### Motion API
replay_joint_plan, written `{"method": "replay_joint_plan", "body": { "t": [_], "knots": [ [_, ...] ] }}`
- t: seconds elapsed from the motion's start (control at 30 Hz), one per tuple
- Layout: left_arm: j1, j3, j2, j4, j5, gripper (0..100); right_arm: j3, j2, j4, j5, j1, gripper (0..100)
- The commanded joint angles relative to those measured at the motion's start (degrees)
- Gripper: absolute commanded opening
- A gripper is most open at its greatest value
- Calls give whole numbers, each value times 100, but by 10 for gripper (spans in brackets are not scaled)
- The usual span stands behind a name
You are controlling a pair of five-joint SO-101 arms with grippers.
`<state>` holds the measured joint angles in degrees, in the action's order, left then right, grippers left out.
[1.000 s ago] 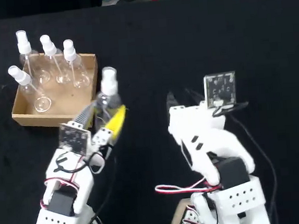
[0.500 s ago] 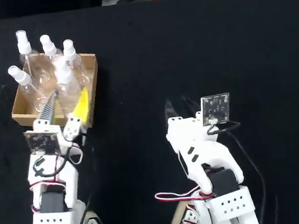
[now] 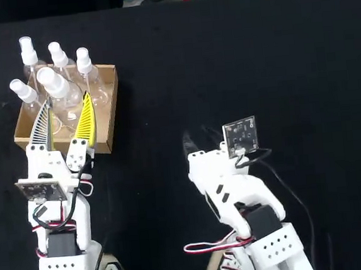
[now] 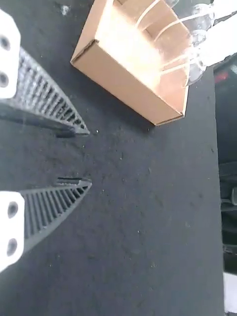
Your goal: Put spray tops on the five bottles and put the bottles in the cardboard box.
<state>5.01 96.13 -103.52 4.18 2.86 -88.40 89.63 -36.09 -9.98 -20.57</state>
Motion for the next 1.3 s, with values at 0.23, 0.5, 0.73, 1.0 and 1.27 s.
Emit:
{"method": "replay_joint_plan", "body": {
  "t": [0.23, 0.5, 0.73, 1.0, 1.27],
  "knots": [
    [40, 101, -97, 413, 9, 131, 22, 101, 176, 44, -70, 127],
    [31, -558, 466, 378, -44, 131, 13, 101, 176, 44, -70, 127],
    [75, -1771, 2980, 431, -18, 131, 13, 101, 176, 44, -62, 127],
    [57, -875, 4510, 2998, -44, 127, 13, 101, 176, 44, -62, 127],
    [84, -963, 5925, 3727, -299, 127, 22, 101, 176, 44, -62, 127]
  ]
}}
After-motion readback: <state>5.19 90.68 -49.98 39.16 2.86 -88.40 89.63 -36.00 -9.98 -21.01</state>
